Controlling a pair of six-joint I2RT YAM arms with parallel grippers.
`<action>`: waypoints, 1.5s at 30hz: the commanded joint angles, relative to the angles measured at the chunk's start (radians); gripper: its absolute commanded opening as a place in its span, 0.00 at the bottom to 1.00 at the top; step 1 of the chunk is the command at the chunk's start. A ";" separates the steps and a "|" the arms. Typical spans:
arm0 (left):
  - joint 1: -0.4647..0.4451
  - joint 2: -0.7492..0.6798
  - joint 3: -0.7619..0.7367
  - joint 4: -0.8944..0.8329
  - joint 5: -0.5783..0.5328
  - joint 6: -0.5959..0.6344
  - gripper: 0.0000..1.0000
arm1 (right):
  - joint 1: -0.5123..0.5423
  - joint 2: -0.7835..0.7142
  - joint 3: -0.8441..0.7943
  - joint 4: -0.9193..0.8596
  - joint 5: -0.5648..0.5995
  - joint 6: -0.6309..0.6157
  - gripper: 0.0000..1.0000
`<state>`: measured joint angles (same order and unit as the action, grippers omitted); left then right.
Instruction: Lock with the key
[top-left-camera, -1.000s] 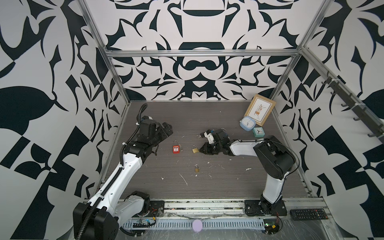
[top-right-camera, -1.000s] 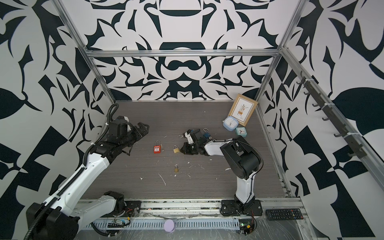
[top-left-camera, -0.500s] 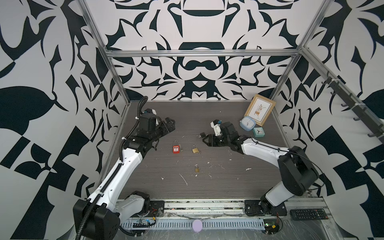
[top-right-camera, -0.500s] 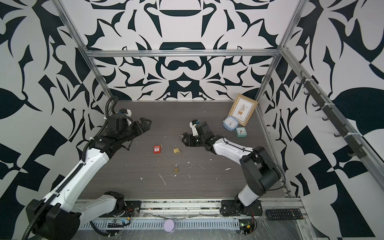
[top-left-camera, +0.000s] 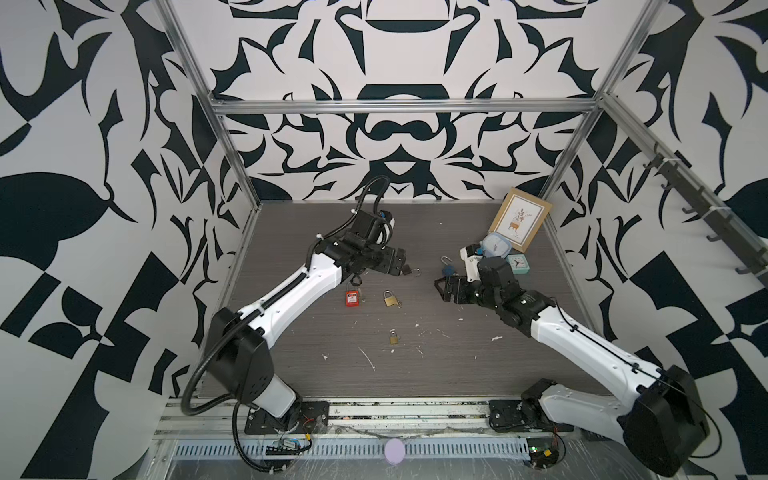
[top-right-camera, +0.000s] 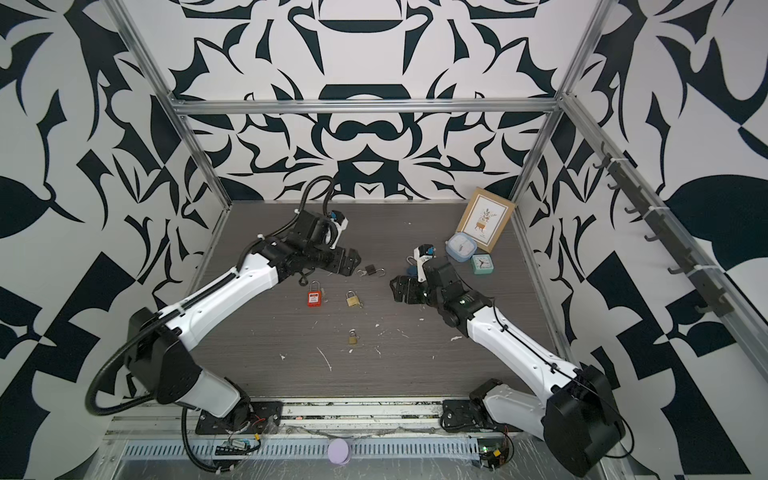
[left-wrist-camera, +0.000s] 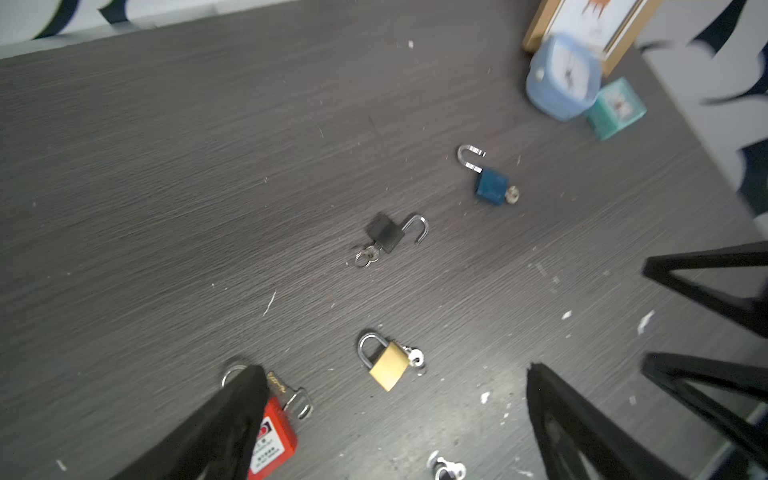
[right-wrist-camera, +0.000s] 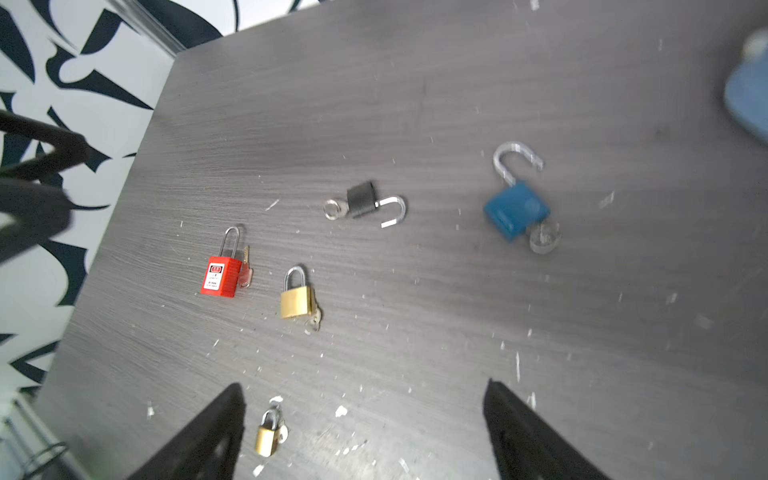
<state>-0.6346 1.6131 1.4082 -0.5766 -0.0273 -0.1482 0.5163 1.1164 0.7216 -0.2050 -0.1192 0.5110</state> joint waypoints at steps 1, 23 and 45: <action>-0.001 0.121 0.114 -0.154 0.020 0.220 0.99 | -0.005 -0.064 -0.045 -0.052 -0.001 0.042 1.00; -0.007 0.648 0.459 -0.109 0.028 0.422 0.79 | -0.006 -0.154 -0.307 0.223 -0.084 0.009 1.00; -0.007 0.778 0.528 -0.139 0.068 0.475 0.46 | -0.006 -0.001 -0.242 0.267 -0.085 -0.007 1.00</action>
<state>-0.6384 2.3501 1.9244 -0.6712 0.0113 0.3115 0.5117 1.1183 0.4408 0.0307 -0.2081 0.5194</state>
